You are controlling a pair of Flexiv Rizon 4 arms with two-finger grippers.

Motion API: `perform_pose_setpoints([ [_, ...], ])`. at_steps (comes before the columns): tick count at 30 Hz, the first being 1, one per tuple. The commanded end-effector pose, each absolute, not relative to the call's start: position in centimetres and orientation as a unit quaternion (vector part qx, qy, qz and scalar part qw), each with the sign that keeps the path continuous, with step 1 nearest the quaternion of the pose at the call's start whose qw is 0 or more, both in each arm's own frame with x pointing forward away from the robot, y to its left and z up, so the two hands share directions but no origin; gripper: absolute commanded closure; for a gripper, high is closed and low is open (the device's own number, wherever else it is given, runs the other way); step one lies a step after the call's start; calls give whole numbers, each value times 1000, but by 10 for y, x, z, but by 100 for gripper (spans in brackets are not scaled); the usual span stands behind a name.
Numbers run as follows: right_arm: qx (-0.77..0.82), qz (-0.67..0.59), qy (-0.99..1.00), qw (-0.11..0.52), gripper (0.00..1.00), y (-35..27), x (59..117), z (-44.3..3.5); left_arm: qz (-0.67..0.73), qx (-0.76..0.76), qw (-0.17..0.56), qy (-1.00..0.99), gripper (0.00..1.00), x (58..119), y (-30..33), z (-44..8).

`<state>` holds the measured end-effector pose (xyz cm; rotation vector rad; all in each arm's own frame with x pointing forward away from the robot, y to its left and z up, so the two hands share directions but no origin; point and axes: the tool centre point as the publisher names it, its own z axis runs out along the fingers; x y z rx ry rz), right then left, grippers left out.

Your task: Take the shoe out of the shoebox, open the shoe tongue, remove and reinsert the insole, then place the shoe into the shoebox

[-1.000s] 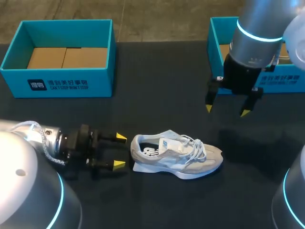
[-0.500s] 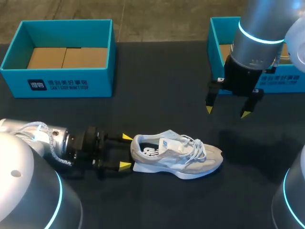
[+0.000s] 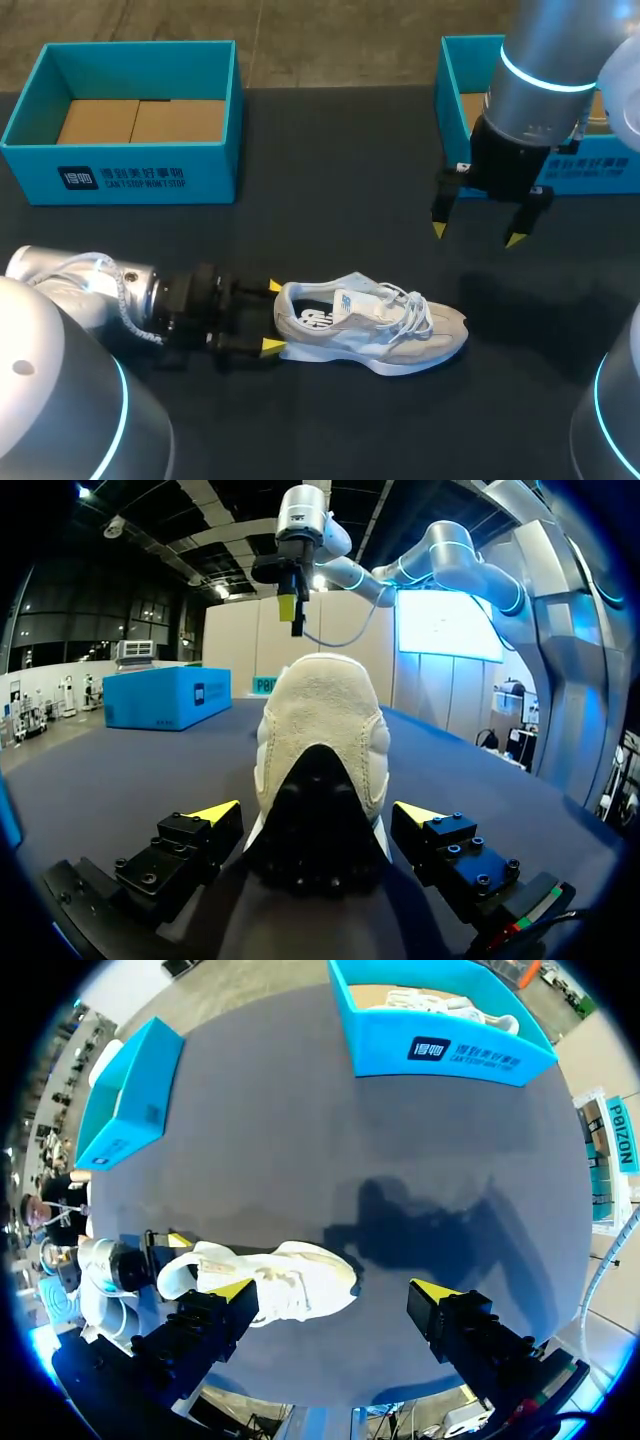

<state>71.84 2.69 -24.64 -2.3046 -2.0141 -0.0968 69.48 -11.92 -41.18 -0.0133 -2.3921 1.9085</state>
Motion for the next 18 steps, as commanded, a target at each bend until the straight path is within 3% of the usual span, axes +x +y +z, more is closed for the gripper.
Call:
perform_pose_setpoints([
  [1,-752,-34,-658,40,0,26,718,-248,623,-2,39,-781,0,692,-128,-414],
  [18,-752,-34,-658,40,0,26,718,-248,617,2,37,-786,0,694,-153,-421],
])
